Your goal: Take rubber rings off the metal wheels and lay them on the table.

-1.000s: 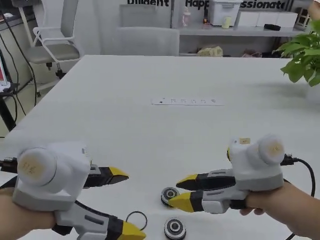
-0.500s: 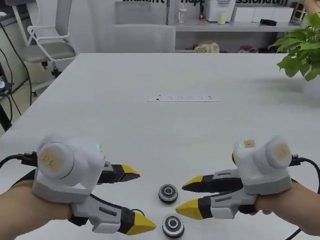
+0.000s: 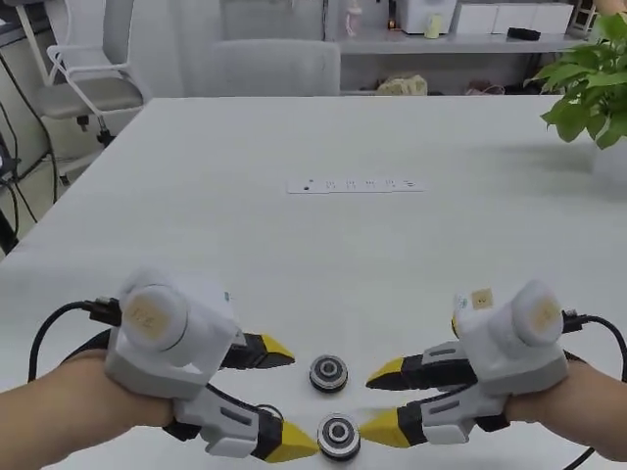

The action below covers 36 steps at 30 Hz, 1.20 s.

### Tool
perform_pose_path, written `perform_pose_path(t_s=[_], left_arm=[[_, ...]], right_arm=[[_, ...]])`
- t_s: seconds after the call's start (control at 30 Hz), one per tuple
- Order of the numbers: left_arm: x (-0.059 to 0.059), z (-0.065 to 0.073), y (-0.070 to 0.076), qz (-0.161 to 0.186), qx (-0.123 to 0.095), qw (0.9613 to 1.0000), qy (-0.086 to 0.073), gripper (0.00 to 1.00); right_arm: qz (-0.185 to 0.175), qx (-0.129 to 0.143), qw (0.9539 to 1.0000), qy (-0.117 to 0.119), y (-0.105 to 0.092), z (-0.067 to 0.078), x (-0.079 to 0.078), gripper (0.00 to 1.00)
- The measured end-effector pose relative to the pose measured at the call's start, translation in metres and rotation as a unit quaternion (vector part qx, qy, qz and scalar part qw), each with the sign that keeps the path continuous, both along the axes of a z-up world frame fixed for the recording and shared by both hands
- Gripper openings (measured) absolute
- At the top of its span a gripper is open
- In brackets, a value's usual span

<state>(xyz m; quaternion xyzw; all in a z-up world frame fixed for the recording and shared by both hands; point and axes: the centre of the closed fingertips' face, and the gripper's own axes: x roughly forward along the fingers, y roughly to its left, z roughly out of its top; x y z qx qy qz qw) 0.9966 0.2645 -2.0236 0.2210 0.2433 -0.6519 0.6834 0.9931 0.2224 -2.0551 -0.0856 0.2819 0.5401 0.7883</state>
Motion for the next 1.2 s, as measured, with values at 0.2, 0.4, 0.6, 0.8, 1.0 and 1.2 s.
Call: perform_pose_path(t_s=[0.2, 0.4, 0.6, 0.8, 1.0, 1.2], left_arm=[[-0.004, -0.010, -0.004, -0.014, 0.012, 0.9998, 0.007, 0.44], [-0.008, -0.017, -0.010, -0.020, 0.014, 0.9995, 0.021, 0.38], [-0.013, -0.025, -0.014, -0.033, 0.025, 0.9988, 0.025, 0.30], [-0.016, -0.029, -0.020, -0.041, 0.026, 0.9984, 0.031, 0.25], [-0.018, -0.033, -0.026, -0.046, 0.030, 0.9980, 0.032, 0.18], [-0.017, -0.039, -0.026, -0.043, 0.039, 0.9981, 0.023, 0.13]], right_arm=[[0.019, -0.014, 0.9997, -0.002, 0.002, -0.009, -0.004, 0.31], [0.031, -0.020, 0.9993, 0.000, 0.005, -0.015, -0.008, 0.28], [0.044, -0.025, 0.9987, 0.002, 0.009, -0.019, -0.013, 0.26], [0.048, -0.030, 0.9984, -0.001, 0.009, -0.022, -0.013, 0.23], [0.047, -0.027, 0.9985, 0.001, 0.009, -0.022, -0.013, 0.23], [0.043, -0.029, 0.9987, 0.001, 0.008, -0.024, -0.012, 0.22]])
